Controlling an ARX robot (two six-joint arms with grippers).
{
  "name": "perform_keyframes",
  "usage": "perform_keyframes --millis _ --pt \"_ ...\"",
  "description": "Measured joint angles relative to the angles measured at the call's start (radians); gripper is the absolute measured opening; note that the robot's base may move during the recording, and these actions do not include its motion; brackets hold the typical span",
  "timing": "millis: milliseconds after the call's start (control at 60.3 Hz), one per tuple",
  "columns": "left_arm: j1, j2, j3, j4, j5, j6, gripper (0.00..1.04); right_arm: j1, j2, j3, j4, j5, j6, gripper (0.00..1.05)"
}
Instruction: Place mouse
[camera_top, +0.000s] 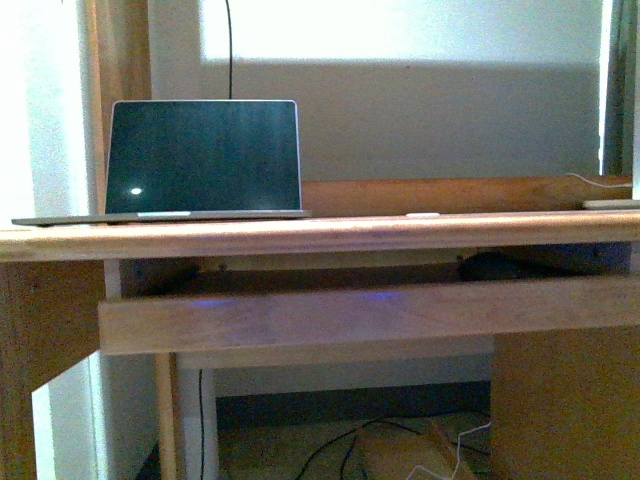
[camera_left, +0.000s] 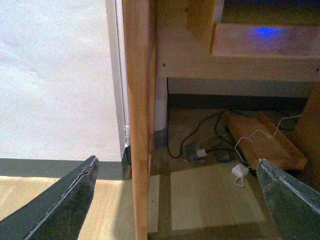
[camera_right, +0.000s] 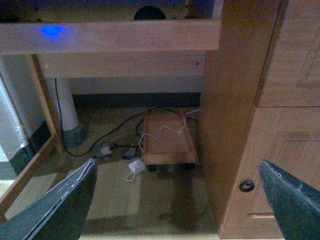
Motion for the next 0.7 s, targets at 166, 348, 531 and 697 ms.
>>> perform_keyframes --millis 166,348,531,697 --pt "0.009 0.008 0.004 -0.015 0.034 -0.016 0.97 0.0 0.0 0.0 0.0 0.0 0.0 0.97" --pt "0.006 0.277 0.092 -0.041 0.269 -0.193 0.97 0.0 0.0 0.0 0.0 0.0 0.0 0.97" --pt "-0.027 0.686 0.223 0.287 0.244 0.125 0.97 0.0 0.0 0.0 0.0 0.0 0.0 0.97" --pt "-0.018 1.112 0.36 0.653 0.241 0.621 0.97 0.0 0.0 0.0 0.0 0.0 0.0 0.97"
